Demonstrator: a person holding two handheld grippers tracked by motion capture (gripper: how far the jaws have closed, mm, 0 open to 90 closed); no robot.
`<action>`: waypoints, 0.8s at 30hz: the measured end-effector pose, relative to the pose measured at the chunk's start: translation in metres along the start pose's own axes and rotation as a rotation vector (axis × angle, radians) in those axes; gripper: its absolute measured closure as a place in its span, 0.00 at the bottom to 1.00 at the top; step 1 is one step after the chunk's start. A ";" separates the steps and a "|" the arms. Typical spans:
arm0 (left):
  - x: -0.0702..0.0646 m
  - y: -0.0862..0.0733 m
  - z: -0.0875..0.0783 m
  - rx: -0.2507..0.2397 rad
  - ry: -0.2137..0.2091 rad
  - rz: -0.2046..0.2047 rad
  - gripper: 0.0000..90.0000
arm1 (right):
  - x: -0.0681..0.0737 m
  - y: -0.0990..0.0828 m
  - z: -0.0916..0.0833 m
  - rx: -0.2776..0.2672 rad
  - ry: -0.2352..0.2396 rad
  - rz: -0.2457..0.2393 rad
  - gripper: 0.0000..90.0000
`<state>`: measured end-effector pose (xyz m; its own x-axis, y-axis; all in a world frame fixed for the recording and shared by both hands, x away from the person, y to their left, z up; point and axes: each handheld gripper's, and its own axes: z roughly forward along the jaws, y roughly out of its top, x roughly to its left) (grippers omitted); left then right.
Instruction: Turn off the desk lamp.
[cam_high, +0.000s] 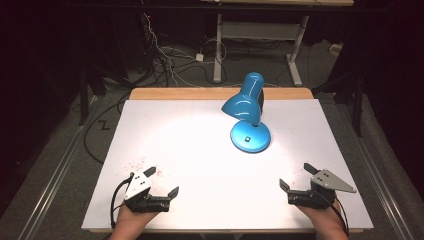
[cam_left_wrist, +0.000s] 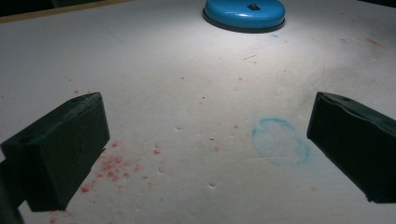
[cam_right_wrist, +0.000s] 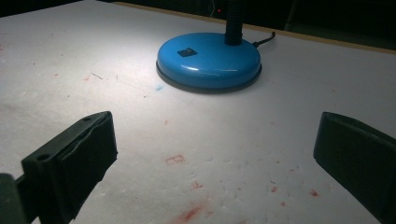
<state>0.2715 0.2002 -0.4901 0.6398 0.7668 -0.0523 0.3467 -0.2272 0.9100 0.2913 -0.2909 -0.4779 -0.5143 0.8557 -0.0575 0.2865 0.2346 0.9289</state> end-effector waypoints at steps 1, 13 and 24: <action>0.001 0.000 0.000 -0.001 -0.001 0.000 0.00 | 0.000 0.000 0.000 -0.001 -0.004 -0.003 0.01; 0.006 -0.001 -0.003 -0.015 0.005 -0.004 0.00 | 0.004 0.001 0.000 -0.008 0.003 -0.010 0.06; 0.003 -0.002 0.000 0.001 -0.001 0.008 0.00 | 0.004 0.001 -0.001 0.008 -0.001 -0.033 0.21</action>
<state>0.2724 0.2031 -0.4917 0.6431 0.7645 -0.0450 0.3423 -0.2344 0.9099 0.2884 -0.2878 -0.4772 -0.5223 0.8481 -0.0885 0.2759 0.2663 0.9236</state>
